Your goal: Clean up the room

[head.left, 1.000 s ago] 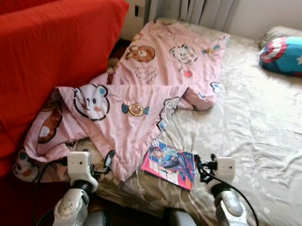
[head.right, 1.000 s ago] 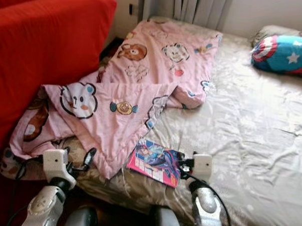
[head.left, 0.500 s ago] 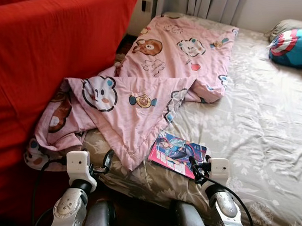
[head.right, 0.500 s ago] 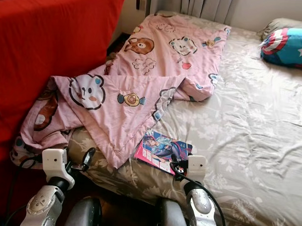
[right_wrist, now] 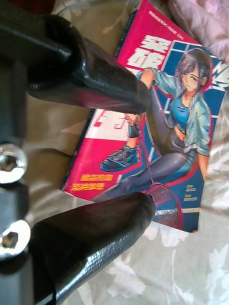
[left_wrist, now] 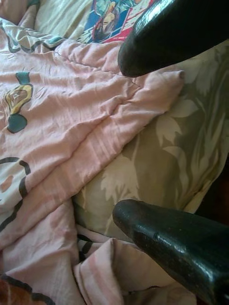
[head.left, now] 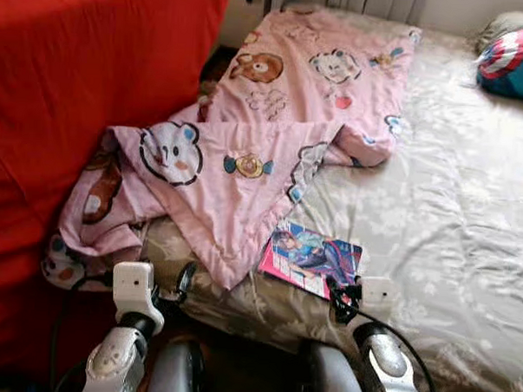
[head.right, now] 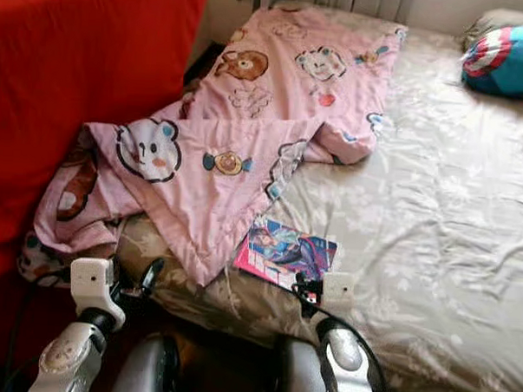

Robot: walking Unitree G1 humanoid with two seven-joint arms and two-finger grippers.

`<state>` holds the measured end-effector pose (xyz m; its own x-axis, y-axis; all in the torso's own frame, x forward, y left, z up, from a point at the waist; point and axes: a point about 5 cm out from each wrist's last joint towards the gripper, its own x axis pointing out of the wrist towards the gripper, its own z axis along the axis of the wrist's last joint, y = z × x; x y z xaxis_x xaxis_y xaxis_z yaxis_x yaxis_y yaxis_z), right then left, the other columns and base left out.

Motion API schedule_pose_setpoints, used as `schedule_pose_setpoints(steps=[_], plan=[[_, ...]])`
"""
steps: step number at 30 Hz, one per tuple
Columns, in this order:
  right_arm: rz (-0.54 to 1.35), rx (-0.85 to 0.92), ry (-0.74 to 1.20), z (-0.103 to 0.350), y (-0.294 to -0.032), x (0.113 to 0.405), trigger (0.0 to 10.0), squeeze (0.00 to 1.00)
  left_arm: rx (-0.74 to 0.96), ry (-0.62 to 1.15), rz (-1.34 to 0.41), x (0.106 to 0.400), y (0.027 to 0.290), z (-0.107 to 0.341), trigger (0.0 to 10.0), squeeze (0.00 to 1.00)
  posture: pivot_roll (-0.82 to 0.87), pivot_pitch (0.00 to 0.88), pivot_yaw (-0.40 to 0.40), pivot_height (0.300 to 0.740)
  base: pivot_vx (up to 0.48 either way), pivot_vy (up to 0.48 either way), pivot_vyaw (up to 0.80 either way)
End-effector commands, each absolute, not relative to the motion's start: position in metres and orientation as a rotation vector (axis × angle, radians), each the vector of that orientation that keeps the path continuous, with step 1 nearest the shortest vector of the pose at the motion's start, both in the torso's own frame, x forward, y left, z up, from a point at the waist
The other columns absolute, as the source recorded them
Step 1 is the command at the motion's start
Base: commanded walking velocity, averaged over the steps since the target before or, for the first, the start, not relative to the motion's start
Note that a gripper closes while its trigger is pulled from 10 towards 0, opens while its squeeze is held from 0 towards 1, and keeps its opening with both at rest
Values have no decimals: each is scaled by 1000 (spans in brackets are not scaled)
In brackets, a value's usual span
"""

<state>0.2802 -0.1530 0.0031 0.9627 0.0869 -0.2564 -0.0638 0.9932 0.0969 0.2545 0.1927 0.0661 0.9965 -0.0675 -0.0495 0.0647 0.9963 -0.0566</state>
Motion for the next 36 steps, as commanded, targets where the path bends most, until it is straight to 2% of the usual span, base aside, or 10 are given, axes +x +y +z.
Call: schedule_pose_setpoints(steps=[1,10,14,20,30,36], plan=[[61,94,288,-4,-155,274,10000,0,-48,74,-84,252,191,63,10000,0,11,247,-27,588,0,0,0],[48,91,355,-10,-151,274,10000,0,-25,93,-101,246,193,63,10000,0,34,290,-3,588,0,0,0],[31,103,307,-7,-152,274,10000,0,-19,100,-104,242,195,63,10000,0,37,298,1,563,0,0,0],[36,108,300,-6,-152,274,10000,0,-15,105,-113,237,193,65,10000,0,44,313,4,563,0,0,0],[-34,198,183,21,-163,301,10000,0,11,128,-124,227,194,66,10000,0,78,331,22,563,0,0,0],[-59,271,190,25,-169,307,10000,0,20,141,-124,222,197,67,10000,0,87,345,31,563,0,0,0]])
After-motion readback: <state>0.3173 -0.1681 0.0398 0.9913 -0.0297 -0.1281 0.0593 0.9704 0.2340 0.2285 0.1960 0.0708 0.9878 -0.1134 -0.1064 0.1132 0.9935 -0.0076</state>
